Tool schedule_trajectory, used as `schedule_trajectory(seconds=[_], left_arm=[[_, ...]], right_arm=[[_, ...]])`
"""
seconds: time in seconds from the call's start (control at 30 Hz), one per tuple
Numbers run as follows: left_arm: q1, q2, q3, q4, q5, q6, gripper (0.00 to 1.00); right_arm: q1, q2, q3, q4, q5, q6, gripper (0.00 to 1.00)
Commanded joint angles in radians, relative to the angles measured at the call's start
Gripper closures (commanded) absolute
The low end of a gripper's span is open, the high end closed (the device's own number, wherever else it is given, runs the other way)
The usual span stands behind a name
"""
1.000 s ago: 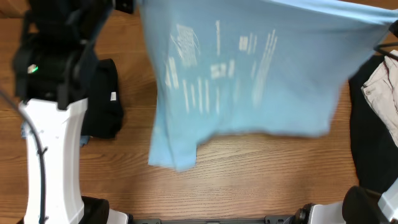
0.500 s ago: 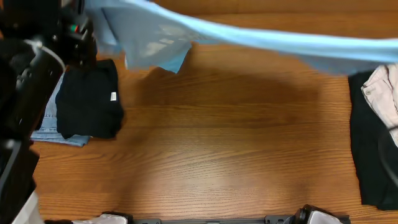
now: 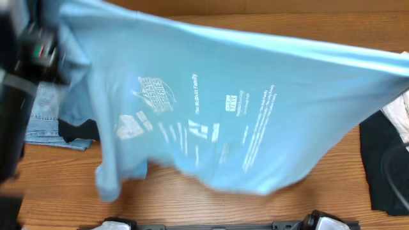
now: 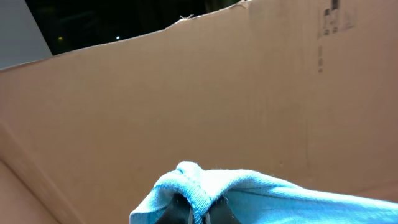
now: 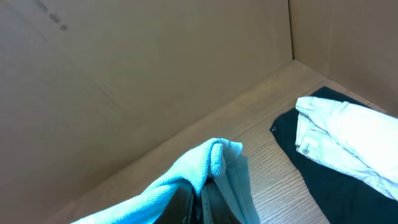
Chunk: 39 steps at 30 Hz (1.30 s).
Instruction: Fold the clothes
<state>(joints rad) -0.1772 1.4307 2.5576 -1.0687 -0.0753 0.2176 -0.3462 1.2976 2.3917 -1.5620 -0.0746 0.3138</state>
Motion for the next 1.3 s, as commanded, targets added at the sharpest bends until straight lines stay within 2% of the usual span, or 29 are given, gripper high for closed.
schedule_trajectory(seconds=[0.0, 0.17, 0.33, 0.37, 0.4, 0.43, 0.47, 0.5, 0.63, 0.8, 1.0, 1.27], left_arm=[[0.01, 0.174, -0.001, 0.06, -0.057, 0.021, 0.96], [0.01, 0.398, -0.001, 0.145, 0.029, 0.004, 0.96], [0.01, 0.643, -0.001, 0.293, 0.101, -0.008, 0.95], [0.01, 0.694, -0.001, 0.336, 0.103, -0.012, 0.83], [0.011, 0.748, -0.001, 0.393, 0.102, -0.017, 0.55], [0.011, 0.796, -0.001, 0.443, 0.097, -0.044, 0.18], [0.013, 0.822, -0.001, 0.465, 0.087, -0.078, 0.0], [0.017, 0.838, -0.001, 0.467, 0.085, -0.092, 0.0], [0.043, 0.833, -0.001, 0.339, 0.057, -0.097, 0.0], [0.069, 0.769, -0.001, 0.162, 0.061, -0.075, 0.0], [0.062, 0.655, -0.001, 0.061, 0.061, 0.005, 0.0], [0.058, 0.421, -0.001, -0.119, 0.056, 0.031, 0.0]], right_arm=[[-0.003, 0.112, 0.009, 0.011, 0.035, -0.007, 0.96], [-0.003, 0.317, 0.008, 0.035, 0.0, -0.007, 0.96], [-0.003, 0.591, 0.003, 0.163, -0.036, -0.007, 0.96], [-0.003, 0.649, 0.003, 0.211, -0.036, -0.008, 0.85], [-0.003, 0.714, 0.003, 0.273, -0.033, -0.021, 0.51], [-0.003, 0.766, 0.003, 0.312, -0.032, -0.023, 0.39], [-0.007, 0.797, 0.003, 0.33, -0.032, -0.024, 0.33], [-0.011, 0.819, 0.003, 0.333, -0.032, -0.032, 0.23], [-0.043, 0.833, 0.005, 0.251, -0.028, -0.094, 0.15], [-0.08, 0.811, 0.005, 0.111, -0.025, -0.126, 0.14], [-0.1, 0.769, 0.005, 0.016, -0.026, -0.142, 0.15], [-0.099, 0.506, 0.005, -0.044, -0.032, -0.163, 0.14]])
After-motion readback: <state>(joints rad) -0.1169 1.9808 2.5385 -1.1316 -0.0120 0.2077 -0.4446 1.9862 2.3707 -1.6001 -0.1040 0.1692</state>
